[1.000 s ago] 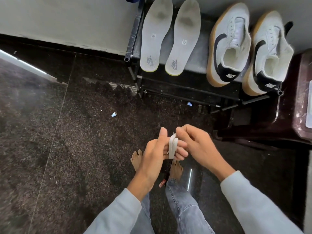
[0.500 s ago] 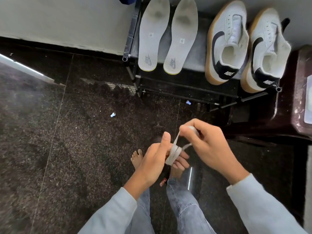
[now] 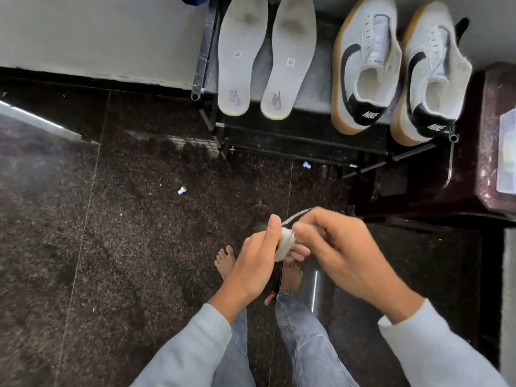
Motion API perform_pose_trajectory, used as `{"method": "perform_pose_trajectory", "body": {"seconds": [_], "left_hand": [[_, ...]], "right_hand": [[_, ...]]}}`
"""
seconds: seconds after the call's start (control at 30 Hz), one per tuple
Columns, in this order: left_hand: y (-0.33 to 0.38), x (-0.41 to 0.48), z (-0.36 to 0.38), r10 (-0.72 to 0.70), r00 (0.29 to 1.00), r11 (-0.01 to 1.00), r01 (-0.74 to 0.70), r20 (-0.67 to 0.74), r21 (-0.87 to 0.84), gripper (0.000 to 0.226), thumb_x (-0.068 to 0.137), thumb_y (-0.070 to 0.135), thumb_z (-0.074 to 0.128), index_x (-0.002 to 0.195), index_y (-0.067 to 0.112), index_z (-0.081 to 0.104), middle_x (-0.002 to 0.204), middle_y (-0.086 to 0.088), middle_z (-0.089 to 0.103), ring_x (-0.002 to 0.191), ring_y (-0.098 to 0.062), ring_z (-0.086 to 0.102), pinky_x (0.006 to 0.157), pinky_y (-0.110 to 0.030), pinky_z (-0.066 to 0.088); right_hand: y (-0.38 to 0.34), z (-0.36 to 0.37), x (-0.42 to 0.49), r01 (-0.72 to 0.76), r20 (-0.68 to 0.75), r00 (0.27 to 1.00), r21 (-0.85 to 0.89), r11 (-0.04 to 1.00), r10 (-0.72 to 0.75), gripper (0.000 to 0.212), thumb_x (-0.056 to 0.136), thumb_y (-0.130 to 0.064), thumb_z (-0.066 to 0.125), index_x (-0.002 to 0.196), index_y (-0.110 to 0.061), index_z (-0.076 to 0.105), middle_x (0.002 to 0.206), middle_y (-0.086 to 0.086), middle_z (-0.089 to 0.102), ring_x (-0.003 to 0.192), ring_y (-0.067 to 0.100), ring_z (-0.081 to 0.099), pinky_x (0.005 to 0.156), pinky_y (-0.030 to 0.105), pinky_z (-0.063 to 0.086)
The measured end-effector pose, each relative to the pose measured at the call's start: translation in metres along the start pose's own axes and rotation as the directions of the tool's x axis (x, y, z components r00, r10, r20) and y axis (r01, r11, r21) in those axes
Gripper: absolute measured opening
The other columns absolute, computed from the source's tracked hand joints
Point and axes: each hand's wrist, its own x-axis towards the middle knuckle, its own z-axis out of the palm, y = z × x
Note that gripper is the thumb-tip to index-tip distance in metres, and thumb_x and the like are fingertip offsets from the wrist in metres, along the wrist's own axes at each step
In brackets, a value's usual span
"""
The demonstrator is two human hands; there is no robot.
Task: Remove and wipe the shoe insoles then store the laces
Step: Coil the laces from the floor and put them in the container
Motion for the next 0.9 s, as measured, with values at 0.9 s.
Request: {"method": "perform_pose_trajectory", "body": {"seconds": [0.9], "left_hand": [[0.036,-0.002,0.006,0.077,0.997,0.858,-0.069,-0.006,-0.509,0.074,0.098,0.053,0.021,0.109,0.001,0.072,0.104,-0.02,0.076,0.097,-0.027,0.073,0.092,-0.034,0.057]], "right_hand": [[0.062,0.025,0.006,0.032,0.208,0.978,-0.169,0.985,0.004,0.024,0.096,-0.039,0.042,0.087,-0.026,0.06,0.084,-0.008,0.066,0.076,0.009,0.062,0.07,0.031,0.051]]}}
